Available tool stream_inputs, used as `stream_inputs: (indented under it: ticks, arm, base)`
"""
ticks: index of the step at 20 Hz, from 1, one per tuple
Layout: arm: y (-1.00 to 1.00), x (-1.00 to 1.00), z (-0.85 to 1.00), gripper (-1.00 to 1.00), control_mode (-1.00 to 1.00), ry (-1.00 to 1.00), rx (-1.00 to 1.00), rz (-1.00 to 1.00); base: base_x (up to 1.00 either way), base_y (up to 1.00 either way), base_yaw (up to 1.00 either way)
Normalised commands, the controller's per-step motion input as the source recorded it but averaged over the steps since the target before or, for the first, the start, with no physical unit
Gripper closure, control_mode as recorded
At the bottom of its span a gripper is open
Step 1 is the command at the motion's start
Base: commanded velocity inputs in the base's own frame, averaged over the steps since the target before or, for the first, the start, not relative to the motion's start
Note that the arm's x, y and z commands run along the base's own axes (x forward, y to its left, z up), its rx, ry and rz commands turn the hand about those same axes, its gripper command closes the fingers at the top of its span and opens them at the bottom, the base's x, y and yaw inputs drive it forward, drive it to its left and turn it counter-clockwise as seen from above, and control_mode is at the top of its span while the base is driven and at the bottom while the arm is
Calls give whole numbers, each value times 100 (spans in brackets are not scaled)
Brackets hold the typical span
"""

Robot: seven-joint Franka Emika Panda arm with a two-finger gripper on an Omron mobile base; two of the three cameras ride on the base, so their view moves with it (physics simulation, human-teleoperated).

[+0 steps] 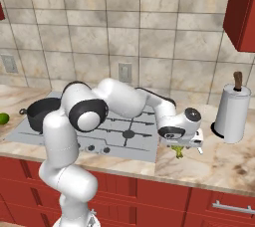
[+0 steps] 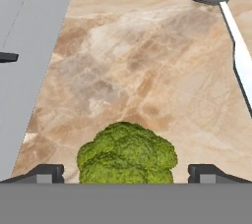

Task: Put the broccoli and lime in the pot. Retrieve the spatula and lightly stir the vegetables in the pot.

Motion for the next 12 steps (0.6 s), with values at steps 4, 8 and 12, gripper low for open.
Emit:
stream_inputs:
  ticks: [4, 8, 12]
  arm:
    - [0, -7, 0, -100, -100, -5, 0, 0]
    - [0, -1, -3, -100, -100, 0, 0, 1]
    - [6, 4, -21, -100, -100, 0, 0, 3]
  base:
    - [0, 0, 0]
    - [0, 0, 0]
    - [0, 0, 0]
